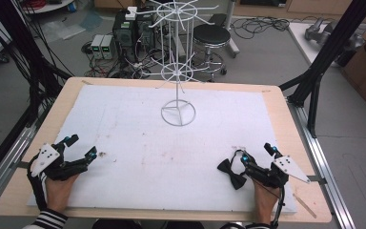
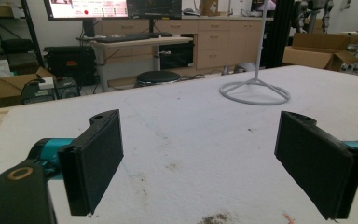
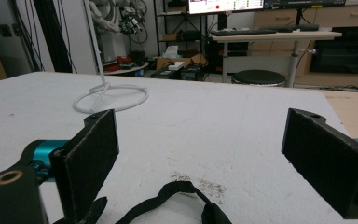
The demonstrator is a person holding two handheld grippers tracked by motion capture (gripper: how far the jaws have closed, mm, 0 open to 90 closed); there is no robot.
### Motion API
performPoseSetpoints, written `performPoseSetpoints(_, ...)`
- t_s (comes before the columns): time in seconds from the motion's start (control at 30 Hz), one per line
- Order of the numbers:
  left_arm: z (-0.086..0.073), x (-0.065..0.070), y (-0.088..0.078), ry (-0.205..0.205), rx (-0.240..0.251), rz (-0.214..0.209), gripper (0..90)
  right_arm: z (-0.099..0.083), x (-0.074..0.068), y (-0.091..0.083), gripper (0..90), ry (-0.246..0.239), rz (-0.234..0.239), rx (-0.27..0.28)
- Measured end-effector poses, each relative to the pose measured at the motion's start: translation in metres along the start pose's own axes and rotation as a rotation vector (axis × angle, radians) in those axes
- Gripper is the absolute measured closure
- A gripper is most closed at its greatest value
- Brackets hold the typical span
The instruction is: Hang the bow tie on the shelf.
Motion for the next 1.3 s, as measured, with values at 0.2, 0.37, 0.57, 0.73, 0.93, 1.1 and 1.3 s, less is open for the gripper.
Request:
performPoseSetpoints(0.2, 0.000, -0.001, 0.000, 0.000, -0.004, 0.002, 15.5, -0.001, -0.001, 0.000, 9.9, -0.005, 0.001, -0.005)
performPoseSetpoints(0.37, 0.000, 0.000, 0.001, -0.003, -0.006, -0.001, 15.5, 0.000, 0.000, 0.000, 9.9, -0.010, -0.005, 0.005)
performPoseSetpoints(0.57, 0.000, -0.001, 0.000, -0.003, -0.003, 0.001, 15.5, 0.001, 0.002, -0.001, 10.0, 0.010, -0.019, 0.012)
performPoseSetpoints(0.73, 0.000, -0.001, 0.000, -0.003, -0.004, -0.001, 15.5, 0.000, -0.001, -0.001, 9.9, -0.009, -0.021, 0.006)
performPoseSetpoints(0.93, 0.000, -0.001, 0.000, -0.004, -0.002, 0.000, 15.5, 0.000, 0.000, 0.000, 9.9, 0.006, -0.012, -0.002)
performPoseSetpoints(1.1, 0.000, -0.001, 0.000, -0.007, 0.002, 0.002, 15.5, 0.003, -0.002, 0.001, 9.9, -0.024, 0.010, -0.068)
performPoseSetpoints(1.3, 0.000, -0.001, 0.000, -0.009, 0.002, 0.001, 15.5, 0.016, -0.009, -0.002, 9.9, -0.003, 0.056, -0.124)
Point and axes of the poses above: each handheld gripper's, and its own axes: y roughly forward along the jaws, z roughly out of its top, x roughly to its right, the point moved 9 cm from there along y, roughly forward along the jaws, and after that the axes turned 6 degrees about y, right-handed, at the moved point
